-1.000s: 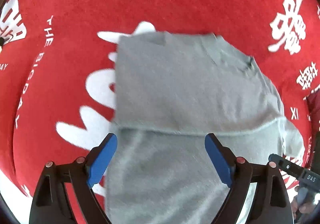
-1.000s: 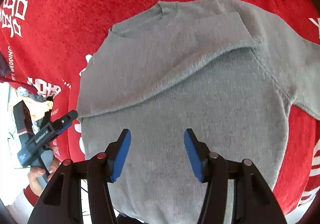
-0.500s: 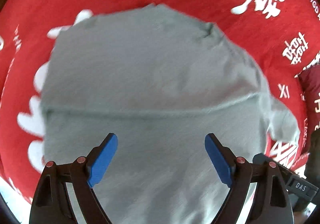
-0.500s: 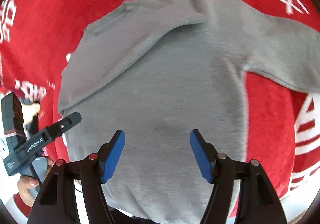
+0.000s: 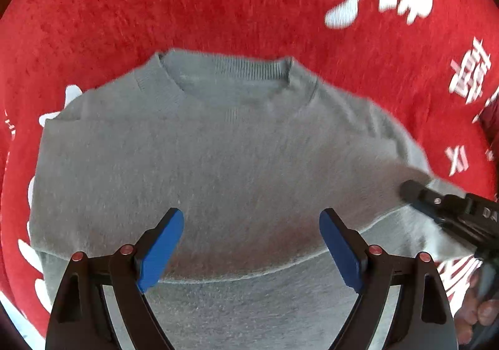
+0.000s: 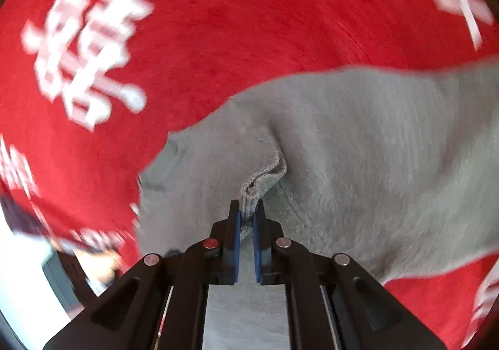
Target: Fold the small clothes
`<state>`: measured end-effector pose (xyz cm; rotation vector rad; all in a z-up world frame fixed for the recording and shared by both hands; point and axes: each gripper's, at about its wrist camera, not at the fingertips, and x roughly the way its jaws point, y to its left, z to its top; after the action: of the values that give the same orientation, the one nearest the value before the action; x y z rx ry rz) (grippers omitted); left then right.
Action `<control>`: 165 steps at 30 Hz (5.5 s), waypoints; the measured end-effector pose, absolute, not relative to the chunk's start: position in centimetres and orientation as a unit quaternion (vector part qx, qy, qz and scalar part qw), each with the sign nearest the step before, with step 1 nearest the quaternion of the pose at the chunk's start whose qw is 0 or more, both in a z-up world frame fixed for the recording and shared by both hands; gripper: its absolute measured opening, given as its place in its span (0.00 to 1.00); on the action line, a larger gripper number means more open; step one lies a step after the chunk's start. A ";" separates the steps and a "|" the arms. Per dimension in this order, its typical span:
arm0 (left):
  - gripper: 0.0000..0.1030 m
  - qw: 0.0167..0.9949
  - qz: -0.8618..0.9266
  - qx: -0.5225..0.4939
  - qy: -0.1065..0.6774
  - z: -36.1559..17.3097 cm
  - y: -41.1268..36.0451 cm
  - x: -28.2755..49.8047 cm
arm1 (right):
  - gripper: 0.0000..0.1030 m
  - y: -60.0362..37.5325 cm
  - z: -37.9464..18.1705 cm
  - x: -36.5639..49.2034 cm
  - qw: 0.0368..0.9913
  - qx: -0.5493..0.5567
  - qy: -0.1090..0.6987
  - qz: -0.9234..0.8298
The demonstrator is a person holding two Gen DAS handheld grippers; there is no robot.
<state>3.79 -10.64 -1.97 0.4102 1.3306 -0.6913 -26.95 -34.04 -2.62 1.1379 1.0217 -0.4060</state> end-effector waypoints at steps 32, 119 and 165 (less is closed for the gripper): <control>0.87 0.654 -0.404 0.257 0.586 -1.0 -21.5 -10.2 | 0.47 -39.4 -2.6 -55.4 0.589 0.660 0.285 -0.368; 0.87 0.746 -0.292 0.051 0.596 1.4 6.3 10.8 | 0.37 -20.8 -0.3 -16.9 0.718 0.460 0.513 -0.099; 0.53 0.727 -0.231 0.079 0.642 -5.0 4.6 22.6 | 0.14 -37.9 -6.9 -21.7 0.656 0.551 0.486 -0.174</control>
<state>22.64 4.61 -5.04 0.1730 1.4140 -0.5081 -21.69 -37.92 -6.89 1.2479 1.1019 -0.3938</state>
